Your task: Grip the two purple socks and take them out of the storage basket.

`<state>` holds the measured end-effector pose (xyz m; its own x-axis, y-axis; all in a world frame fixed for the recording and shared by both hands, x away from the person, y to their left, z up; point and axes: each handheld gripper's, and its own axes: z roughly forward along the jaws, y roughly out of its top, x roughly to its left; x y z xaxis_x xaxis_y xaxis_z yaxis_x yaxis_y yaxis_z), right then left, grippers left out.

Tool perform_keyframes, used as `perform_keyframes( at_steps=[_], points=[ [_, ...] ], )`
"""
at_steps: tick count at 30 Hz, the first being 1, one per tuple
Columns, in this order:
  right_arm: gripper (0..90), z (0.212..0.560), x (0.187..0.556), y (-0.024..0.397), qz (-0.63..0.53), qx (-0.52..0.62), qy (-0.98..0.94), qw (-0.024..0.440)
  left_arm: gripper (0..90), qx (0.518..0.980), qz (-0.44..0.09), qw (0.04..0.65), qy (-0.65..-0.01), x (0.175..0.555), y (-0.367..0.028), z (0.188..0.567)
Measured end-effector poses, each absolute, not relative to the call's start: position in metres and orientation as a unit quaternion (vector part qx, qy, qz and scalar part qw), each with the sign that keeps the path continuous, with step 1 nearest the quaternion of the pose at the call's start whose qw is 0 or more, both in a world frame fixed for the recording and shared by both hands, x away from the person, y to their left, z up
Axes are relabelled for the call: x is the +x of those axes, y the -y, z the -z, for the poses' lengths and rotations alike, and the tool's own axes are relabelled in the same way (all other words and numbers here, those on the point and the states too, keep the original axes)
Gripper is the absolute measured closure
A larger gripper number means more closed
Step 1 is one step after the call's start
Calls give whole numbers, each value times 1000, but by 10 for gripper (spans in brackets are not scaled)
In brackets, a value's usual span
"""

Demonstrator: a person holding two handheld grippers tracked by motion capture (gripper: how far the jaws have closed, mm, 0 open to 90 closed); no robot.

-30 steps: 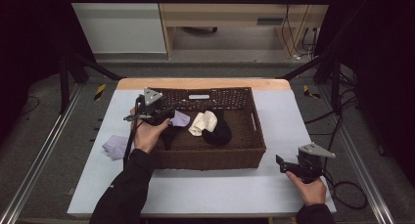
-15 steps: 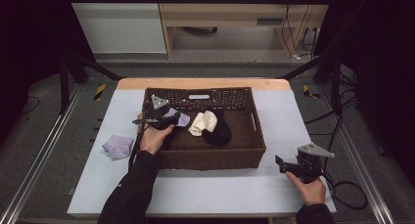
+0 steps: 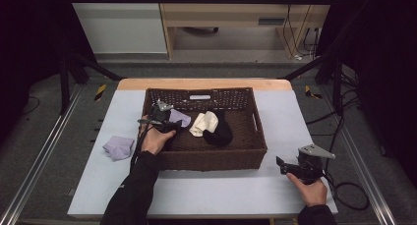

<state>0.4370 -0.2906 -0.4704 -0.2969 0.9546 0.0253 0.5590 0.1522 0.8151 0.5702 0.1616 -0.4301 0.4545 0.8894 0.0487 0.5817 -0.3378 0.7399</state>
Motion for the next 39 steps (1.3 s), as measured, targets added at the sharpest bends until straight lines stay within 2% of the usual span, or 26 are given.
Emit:
perform_keyframes(
  at_steps=[6,10,18,22,31,36,37,38,39],
  points=[
    [96,471,437,291,-376,531,-713,263,423,807,-224,313,-449,574,-161,435],
    [96,471,437,291,-376,531,-712,263,448,812,-223,309,-441,575,-160,436],
    [96,471,437,291,-377,532,-711,262,765,810,-205,292,-465,573,-161,432],
    [96,471,437,291,-376,532,-711,263,830,807,-197,293,-474,571,-161,429],
    [96,471,436,292,-377,533,-710,264,845,787,-202,332,-480,565,-163,422],
    [96,471,436,292,-376,533,-711,263,829,804,-201,302,-472,564,-162,425],
    [96,471,436,292,-376,534,-710,263,799,806,-204,298,-468,564,-162,426],
    [96,471,436,292,-376,534,-710,263,731,808,-215,298,-460,564,-161,426],
    [96,471,436,292,-377,534,-710,263,614,805,-230,308,-453,565,-161,426]
  ],
)
